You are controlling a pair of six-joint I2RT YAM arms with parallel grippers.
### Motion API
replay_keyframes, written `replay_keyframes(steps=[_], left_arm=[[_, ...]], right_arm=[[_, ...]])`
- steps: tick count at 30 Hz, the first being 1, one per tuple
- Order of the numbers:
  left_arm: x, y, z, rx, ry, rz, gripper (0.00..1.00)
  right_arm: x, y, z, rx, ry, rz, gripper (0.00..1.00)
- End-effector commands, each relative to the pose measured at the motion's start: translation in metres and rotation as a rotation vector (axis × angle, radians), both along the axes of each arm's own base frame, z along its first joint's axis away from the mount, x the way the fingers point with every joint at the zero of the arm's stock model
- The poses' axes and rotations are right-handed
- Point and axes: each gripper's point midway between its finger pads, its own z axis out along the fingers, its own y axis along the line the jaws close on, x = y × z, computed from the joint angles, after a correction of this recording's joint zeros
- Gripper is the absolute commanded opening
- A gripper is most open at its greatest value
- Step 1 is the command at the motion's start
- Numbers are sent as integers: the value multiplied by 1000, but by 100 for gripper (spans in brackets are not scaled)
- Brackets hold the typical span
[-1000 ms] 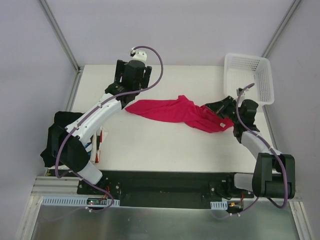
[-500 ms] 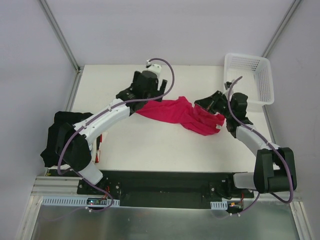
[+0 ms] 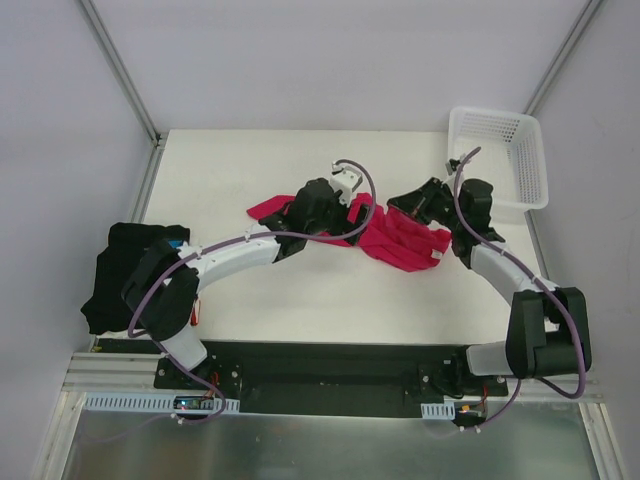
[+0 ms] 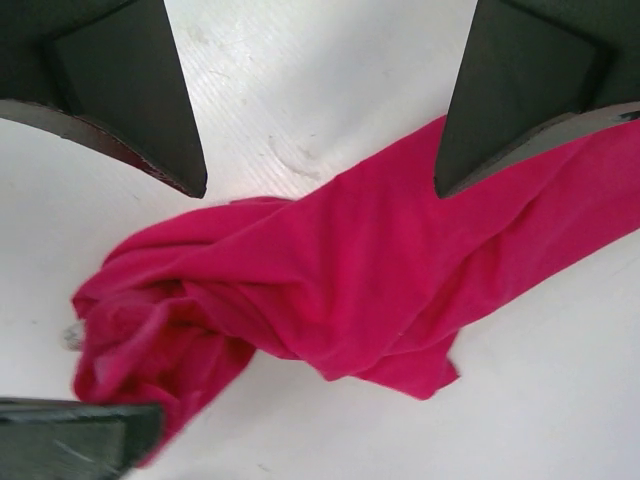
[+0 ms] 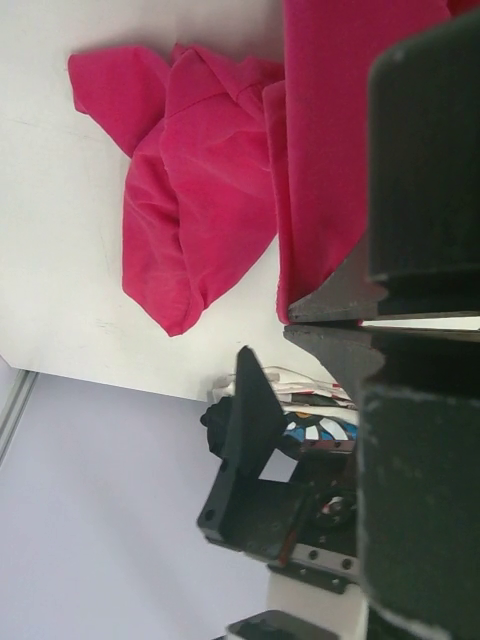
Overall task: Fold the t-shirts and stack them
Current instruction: Flatten out the tshirt
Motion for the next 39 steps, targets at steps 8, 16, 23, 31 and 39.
replay_keyframes(steps=[8,16,23,31,39], left_arm=[[-49,-49,81,-400,-256,-403,89],[-49,-69,72,-477,-249,-541,83],[-36,-77,65,-483,-220,-554,81],[-28,-84,56,-477,-192,-562,80],[-23,-92,58,-485,-187,-571,71]], right_arm=[[10,10,25,32,-44,84,1],[5,13,31,57,-37,130,1],[-4,7,41,70,-55,156,1],[-18,10,46,80,-57,193,1],[-27,21,47,94,-45,239,1]])
